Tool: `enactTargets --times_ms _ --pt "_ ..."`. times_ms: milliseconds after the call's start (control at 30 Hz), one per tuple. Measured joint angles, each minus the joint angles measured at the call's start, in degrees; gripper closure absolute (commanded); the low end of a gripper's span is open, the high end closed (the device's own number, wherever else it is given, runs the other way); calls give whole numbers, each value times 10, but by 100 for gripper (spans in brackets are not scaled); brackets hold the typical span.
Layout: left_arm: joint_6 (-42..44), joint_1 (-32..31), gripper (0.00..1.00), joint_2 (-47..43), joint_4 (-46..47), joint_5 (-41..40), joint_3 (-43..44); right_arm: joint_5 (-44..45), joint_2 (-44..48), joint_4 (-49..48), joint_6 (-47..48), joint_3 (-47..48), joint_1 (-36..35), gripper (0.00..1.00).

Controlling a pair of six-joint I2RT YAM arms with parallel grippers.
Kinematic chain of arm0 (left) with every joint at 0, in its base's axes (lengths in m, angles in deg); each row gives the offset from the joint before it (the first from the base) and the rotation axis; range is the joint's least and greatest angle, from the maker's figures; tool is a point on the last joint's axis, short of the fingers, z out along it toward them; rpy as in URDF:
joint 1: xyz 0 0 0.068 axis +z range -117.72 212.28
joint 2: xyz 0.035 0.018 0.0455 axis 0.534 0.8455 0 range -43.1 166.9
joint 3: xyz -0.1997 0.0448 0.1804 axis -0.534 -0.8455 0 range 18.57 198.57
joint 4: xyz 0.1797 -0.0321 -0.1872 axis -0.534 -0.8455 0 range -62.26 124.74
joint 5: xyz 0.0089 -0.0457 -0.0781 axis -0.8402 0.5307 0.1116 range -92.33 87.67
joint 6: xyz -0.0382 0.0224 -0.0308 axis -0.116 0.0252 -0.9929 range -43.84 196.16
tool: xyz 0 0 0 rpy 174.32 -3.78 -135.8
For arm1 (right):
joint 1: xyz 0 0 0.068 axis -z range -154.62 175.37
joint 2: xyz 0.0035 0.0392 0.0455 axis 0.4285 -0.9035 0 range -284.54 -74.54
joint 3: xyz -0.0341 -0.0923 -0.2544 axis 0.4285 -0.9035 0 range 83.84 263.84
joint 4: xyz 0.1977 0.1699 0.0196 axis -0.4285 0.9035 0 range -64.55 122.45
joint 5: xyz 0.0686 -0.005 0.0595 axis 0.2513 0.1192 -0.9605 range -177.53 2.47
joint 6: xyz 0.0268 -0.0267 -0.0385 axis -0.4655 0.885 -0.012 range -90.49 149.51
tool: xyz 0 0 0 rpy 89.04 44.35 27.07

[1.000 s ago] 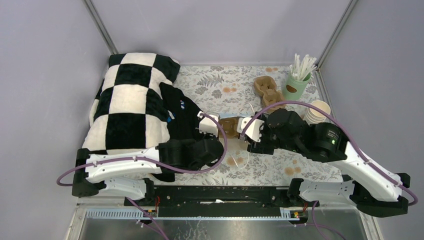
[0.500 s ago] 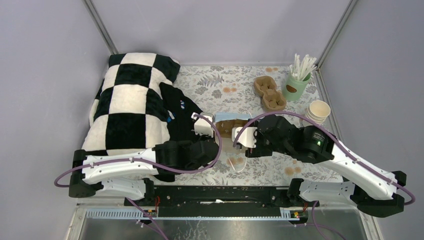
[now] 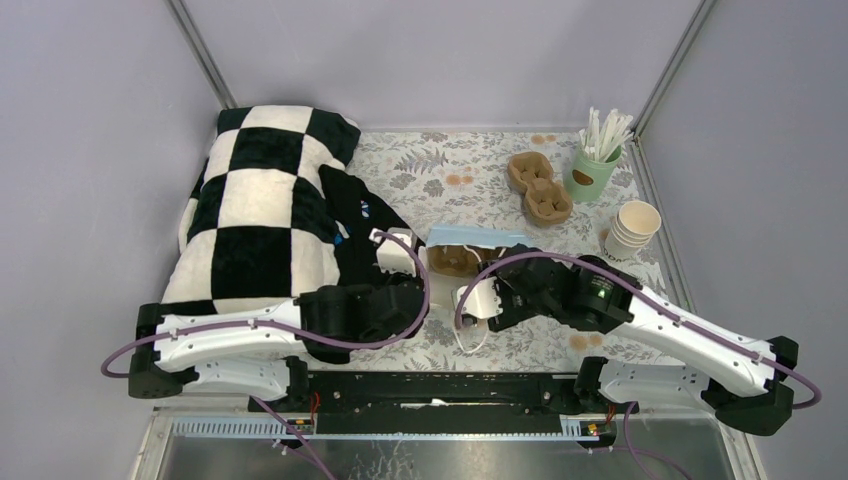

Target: Pack the takeout coffee

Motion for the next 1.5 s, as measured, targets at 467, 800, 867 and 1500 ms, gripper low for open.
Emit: enactTargets --times_ms 467,800,867,1500 --pt "10 0 100 -41 63 44 -66 70 -12 -156 11 -111 -1 52" --pt "16 0 100 -53 50 51 -60 59 4 -172 -12 -118 -1 52" --pt "19 0 100 -50 40 50 -50 49 7 -162 -22 -111 -1 51" --pt "45 39 100 -22 -33 54 32 -16 100 -44 -127 -17 -1 53"
